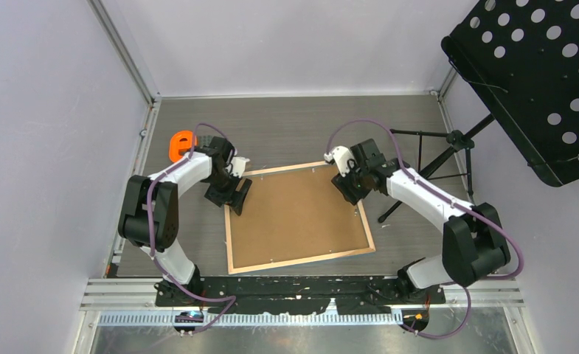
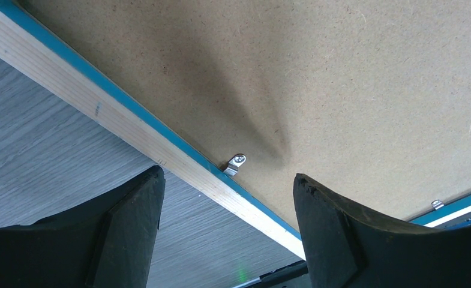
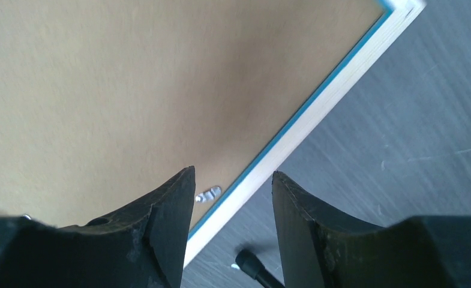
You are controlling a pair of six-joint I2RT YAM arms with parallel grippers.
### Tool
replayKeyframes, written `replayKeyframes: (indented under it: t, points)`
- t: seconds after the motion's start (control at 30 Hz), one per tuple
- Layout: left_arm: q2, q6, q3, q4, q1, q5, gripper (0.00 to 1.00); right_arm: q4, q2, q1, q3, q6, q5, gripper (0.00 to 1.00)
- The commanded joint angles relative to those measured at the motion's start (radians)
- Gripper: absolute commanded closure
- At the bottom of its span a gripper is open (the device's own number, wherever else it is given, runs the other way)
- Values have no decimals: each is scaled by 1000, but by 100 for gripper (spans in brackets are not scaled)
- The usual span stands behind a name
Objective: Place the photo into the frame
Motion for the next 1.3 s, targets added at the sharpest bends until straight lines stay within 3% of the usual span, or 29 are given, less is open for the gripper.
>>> replayKeyframes:
  t: [0.0, 0.43, 0.83, 1.27]
  points:
    - [-31, 6, 24, 7, -4, 8, 23, -21, -94, -17, -82, -72, 23, 43]
    - [-26, 9, 28, 8, -4, -15, 23, -9, -108, -24, -182, -90, -3, 41]
    - [-21, 10, 28, 8, -4, -12, 23, -8, 1, -45, -128, -20, -5, 39]
    - [-20, 14, 28, 4, -4, -14, 23, -34, 74, -131, -59, 44, -134, 40]
